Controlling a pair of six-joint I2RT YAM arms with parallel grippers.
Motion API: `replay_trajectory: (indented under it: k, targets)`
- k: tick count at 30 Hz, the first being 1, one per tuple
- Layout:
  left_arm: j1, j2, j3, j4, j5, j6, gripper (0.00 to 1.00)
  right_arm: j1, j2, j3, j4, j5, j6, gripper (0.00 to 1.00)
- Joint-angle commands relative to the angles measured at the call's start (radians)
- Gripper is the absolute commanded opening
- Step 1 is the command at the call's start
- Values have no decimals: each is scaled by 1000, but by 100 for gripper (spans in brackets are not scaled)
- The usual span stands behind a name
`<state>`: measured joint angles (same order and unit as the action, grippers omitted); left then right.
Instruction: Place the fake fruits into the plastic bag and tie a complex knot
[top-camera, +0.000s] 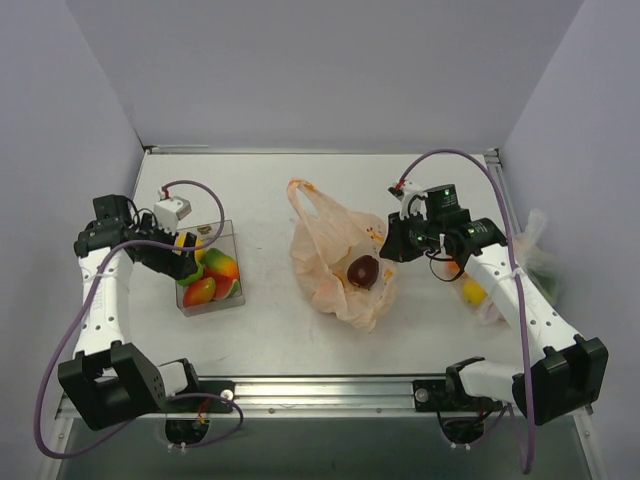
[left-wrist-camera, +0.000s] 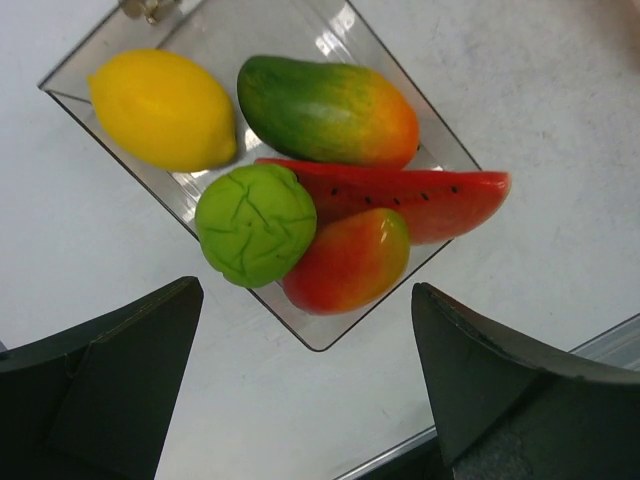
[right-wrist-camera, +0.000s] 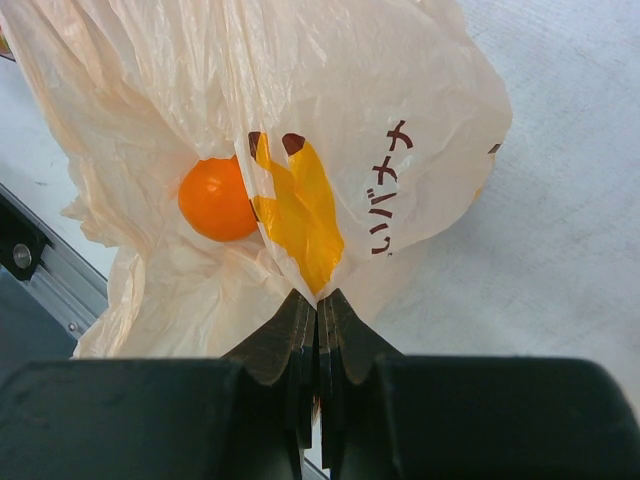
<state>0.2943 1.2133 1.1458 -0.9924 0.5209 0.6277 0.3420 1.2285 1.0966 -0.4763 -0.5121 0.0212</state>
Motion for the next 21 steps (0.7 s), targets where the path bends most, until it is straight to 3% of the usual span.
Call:
replay_trajectory:
  k: [1, 6, 21]
  targets:
    - [3, 15, -37, -19, -64, 78, 97, 6, -8, 16, -15, 7, -14, 0]
    - [3, 101, -57, 9, -62, 213, 97, 6, 0, 17, -15, -6, -12, 0]
    - [-9, 279, 25, 93, -33, 319, 96, 5, 14, 26, -18, -14, -7, 0]
